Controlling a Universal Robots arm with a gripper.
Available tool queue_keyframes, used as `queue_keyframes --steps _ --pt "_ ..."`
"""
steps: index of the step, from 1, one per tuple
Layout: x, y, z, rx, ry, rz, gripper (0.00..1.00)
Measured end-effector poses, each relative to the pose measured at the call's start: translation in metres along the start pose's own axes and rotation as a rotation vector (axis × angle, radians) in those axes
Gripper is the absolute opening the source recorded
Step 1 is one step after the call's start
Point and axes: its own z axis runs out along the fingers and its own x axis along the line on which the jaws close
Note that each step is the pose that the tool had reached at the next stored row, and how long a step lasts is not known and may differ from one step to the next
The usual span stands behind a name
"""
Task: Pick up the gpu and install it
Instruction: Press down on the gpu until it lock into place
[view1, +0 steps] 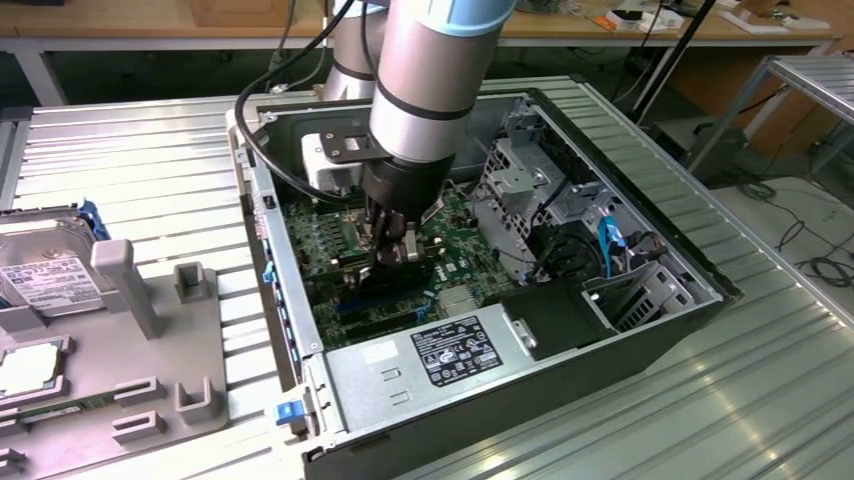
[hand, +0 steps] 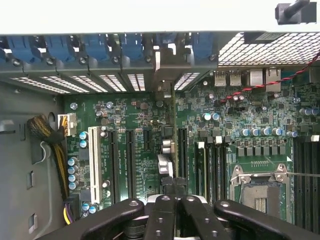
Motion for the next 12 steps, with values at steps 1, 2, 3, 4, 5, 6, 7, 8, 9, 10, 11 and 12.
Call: queue_keyframes --steps 1,2,3,4,5,6,7,8,9,10,11,12 --pt "0.0 0.0 0.0001 0.0001 -0.0002 0.0 0.11" --pt "0.0001 0.0 0.0001 0.0001 -0.0001 0.0 0.11" --pt "0.0004 0.0001 0.0002 0.0001 -0.0002 0.0 0.11" --pt "0.0006 0.0 0.0001 0.0001 -0.0002 0.0 0.11" --pt "0.0009 0.0 -0.0001 0.0001 -0.0001 0.0 0.11" --pt "0.001 0.0 -0.0002 0.0002 -0.0003 0.0 0.11" --pt "0.001 0.0 -0.0003 0.0001 -0.0003 0.0 0.11" --pt "0.0013 0.0 -0.0009 0.0 -0.0002 0.0 0.11" --pt "0.0016 0.0 -0.0019 -0.0003 0.0 0.0 0.11" --pt "0.0017 0.0 -0.002 -0.0003 -0.0002 0.0 0.11" --pt "0.0019 0.0001 -0.0023 -0.0005 0.0002 0.0 0.11" --pt "0.0021 0.0001 -0.0026 -0.0006 0.0003 0.0 0.11"
